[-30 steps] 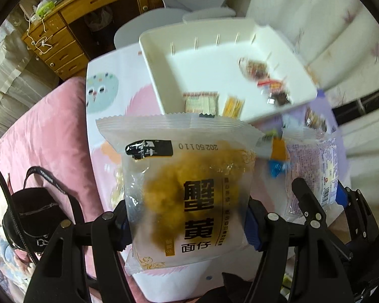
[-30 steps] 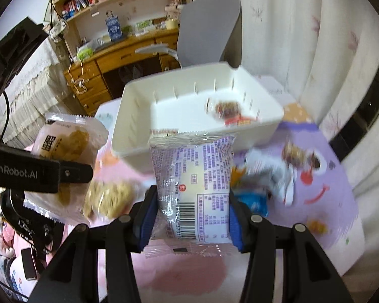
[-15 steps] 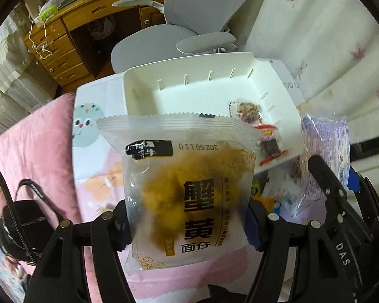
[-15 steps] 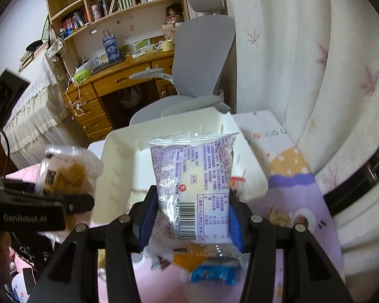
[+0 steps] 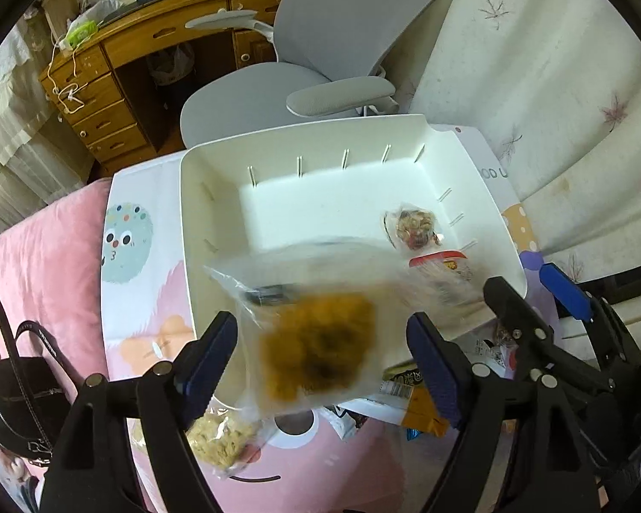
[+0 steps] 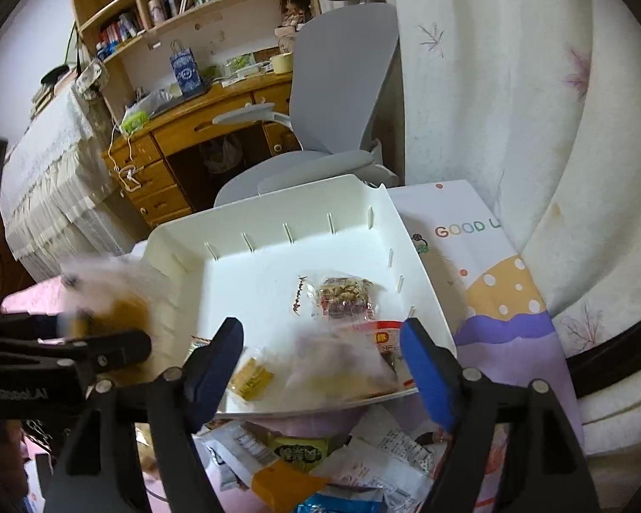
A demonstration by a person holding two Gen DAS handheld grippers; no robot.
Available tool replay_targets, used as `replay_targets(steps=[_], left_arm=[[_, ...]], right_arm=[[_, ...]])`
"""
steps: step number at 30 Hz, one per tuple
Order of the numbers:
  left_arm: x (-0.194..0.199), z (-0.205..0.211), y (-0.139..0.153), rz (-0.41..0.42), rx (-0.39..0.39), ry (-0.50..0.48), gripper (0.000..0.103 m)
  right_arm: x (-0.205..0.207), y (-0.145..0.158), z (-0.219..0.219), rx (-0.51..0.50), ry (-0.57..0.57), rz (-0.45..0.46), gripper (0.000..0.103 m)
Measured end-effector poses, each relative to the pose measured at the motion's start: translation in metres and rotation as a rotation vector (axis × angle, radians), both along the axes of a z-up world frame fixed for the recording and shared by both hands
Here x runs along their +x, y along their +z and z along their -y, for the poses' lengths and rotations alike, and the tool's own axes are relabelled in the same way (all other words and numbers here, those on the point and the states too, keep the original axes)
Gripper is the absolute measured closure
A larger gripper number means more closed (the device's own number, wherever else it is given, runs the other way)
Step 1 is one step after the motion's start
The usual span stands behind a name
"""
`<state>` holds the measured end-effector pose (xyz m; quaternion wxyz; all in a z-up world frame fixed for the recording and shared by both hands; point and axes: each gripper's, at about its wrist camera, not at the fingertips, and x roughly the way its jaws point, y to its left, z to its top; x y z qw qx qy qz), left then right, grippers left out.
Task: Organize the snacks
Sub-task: 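Open both grippers to drop the puff bag and bread packet into the tray, then withdraw both tools from the tray back over the remaining snacks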
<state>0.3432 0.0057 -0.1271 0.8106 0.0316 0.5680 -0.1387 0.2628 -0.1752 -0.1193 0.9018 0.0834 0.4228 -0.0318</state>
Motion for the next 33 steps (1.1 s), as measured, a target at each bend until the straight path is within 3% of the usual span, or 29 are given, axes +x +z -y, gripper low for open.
replay_targets(steps=[10, 22, 33], left_arm=[[-0.020, -0.014, 0.017, 0.025, -0.022, -0.028, 0.023], [-0.073, -0.058, 0.038, 0.059, -0.036, -0.083, 0.023], [-0.118, -0.106, 0.018, 0.034, -0.003, -0.113, 0.023]], right_arm=[[-0.013, 0.009, -0.012, -0.005, -0.013, 0.013, 0.026], [-0.072, 0.029, -0.047, -0.001, -0.068, 0.050, 0.026], [-0.131, 0.022, -0.081, 0.000, -0.139, 0.061, 0.026]])
